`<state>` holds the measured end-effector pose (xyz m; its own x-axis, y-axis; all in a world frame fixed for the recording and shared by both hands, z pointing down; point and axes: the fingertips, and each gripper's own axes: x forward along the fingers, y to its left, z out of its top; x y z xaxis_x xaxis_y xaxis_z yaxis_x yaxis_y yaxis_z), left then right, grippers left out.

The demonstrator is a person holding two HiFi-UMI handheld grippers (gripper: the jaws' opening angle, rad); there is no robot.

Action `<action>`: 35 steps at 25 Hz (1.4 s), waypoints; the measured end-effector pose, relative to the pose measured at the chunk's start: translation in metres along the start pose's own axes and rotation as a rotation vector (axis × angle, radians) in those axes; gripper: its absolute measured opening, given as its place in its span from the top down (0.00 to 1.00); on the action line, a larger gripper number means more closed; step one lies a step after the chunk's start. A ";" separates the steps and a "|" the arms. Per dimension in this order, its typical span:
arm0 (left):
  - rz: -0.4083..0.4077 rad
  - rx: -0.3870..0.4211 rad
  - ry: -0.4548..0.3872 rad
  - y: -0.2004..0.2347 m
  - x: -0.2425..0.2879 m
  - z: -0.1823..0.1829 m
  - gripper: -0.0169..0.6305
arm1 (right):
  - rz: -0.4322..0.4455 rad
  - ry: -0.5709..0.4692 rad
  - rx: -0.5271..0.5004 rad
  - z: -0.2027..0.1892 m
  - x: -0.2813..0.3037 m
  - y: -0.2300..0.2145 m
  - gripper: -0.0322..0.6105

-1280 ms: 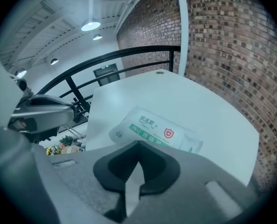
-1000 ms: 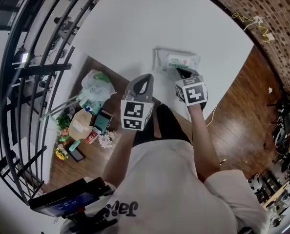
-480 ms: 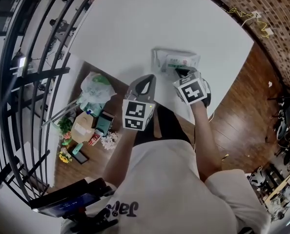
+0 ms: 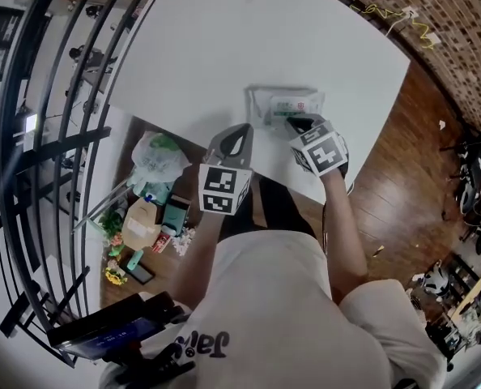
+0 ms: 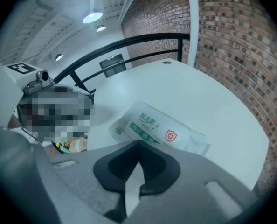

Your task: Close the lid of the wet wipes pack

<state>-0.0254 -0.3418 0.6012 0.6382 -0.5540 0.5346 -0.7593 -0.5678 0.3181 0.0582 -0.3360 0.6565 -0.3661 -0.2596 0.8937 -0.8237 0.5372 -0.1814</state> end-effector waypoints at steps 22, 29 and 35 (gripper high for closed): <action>0.037 0.178 -0.285 -0.165 -0.143 0.018 0.95 | -0.160 -0.793 0.029 -0.087 -0.239 0.099 0.96; 0.036 0.127 -0.262 -0.248 -0.196 -0.045 0.95 | -0.192 -0.888 0.010 -0.168 -0.307 0.152 0.96; 0.026 0.227 -0.420 -0.309 -0.235 -0.012 0.95 | -0.343 -1.003 0.025 -0.204 -0.373 0.165 0.96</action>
<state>0.0576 -0.0290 0.3864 0.6513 -0.7413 0.1621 -0.7583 -0.6434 0.1047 0.1475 0.0130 0.3774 -0.2927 -0.9438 0.1532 -0.9552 0.2959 -0.0022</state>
